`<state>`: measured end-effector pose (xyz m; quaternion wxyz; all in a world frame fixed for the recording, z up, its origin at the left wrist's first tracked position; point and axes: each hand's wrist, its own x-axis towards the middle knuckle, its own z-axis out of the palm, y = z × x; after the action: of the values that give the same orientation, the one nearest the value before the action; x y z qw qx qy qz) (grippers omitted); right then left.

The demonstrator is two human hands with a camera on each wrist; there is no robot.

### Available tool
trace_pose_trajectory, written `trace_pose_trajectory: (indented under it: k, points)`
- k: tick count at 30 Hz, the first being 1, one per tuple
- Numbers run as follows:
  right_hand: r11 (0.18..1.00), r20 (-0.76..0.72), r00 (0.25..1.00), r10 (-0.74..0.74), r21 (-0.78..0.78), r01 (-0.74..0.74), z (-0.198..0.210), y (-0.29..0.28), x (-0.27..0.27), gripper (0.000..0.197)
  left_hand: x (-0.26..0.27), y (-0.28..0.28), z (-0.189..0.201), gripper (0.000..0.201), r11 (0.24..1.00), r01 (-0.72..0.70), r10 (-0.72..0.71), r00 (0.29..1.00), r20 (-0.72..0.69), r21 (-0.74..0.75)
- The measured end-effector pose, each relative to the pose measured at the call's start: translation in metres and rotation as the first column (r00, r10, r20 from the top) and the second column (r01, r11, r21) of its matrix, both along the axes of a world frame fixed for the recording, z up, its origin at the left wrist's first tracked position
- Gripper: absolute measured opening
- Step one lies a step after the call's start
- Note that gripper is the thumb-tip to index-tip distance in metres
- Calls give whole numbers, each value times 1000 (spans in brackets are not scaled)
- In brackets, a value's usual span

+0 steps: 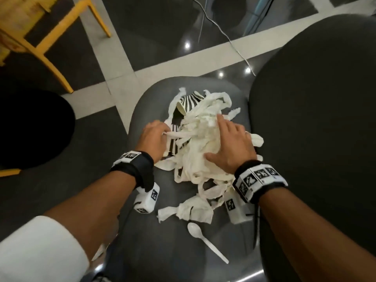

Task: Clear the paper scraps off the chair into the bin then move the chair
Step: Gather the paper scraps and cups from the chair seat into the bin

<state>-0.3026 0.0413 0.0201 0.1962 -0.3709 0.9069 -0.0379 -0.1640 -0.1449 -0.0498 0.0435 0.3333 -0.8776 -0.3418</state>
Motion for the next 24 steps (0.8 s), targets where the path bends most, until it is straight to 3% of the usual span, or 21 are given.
trace_pose_trajectory:
  k: [1,3,5,7,9,12,13,16,19,20,21,23,24]
  points:
    - [995,-16,999,27,100,-26,-6,-2,-1,100,4,-2,5,25,999,-35,35,999,-38,-1]
    - [980,-104,987,120,175,-100,-10,-4,2,59,11,-4,20,22,990,-128,133,987,-93,54]
    - [989,-191,973,133,88,-118,-4,-6,11,29,18,-6,32,23,966,-223,239,963,-123,128]
    - [990,-217,971,103,-71,-121,9,-9,28,30,25,-6,39,34,933,-273,309,942,-133,236]
    - [953,-128,987,96,-276,-128,23,-17,47,32,31,-4,46,43,918,-265,308,945,-111,297]
    - [921,194,976,97,-389,-14,38,-31,77,26,49,-4,47,19,907,-223,259,964,-57,357]
    - [916,260,962,84,-399,28,39,-37,85,19,58,-3,50,24,863,-229,281,958,-52,451]
    - [882,382,920,84,-458,110,35,-60,111,24,81,3,70,24,606,-260,450,892,-53,752]
    - [844,402,893,204,-534,48,24,-83,144,39,100,11,88,37,254,-172,548,836,5,952]
    - [849,370,898,237,-529,-6,17,-88,155,42,108,11,90,41,204,-168,554,832,28,964]
    - [865,324,910,257,-497,-67,10,-93,167,51,118,10,92,43,209,-170,538,843,32,963]
    - [895,241,922,301,-406,-186,5,-100,186,73,146,2,91,42,267,-192,509,860,30,944]
    - [905,261,906,334,-356,-231,4,-103,192,71,162,-4,87,37,281,-227,519,853,51,932]
